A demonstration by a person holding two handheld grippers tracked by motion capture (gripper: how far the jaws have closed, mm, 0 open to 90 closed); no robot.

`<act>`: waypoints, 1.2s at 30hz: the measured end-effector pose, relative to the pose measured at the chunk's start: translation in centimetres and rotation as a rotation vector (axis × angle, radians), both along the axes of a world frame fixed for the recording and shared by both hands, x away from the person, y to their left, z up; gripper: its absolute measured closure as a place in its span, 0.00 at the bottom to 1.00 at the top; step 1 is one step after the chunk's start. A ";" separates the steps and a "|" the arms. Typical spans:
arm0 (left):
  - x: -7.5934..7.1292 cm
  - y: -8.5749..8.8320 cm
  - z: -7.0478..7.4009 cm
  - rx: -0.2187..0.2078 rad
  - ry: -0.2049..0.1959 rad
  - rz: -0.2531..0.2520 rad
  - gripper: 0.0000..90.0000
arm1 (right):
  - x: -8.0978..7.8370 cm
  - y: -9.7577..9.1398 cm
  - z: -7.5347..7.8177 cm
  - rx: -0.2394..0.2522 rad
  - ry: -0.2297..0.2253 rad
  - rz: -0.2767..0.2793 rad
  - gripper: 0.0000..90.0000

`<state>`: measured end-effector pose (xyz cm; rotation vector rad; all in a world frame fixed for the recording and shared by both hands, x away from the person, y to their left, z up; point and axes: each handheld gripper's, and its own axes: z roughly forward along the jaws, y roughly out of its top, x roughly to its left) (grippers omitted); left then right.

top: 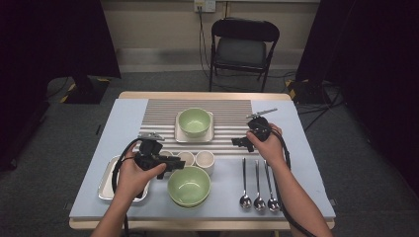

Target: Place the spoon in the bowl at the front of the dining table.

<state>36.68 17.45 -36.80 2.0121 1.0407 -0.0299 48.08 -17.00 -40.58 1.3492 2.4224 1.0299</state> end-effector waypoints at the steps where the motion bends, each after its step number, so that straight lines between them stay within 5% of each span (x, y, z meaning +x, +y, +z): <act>1: 0.0 -0.2 0.0 -0.003 0.000 -0.001 0.76 | 0.0 -0.1 0.0 -0.002 -0.002 -0.001 0.23; 36: 0.2 -3.9 -0.2 -0.007 0.011 -0.070 0.77 | -0.4 -0.5 -0.4 -0.018 0.006 0.011 0.23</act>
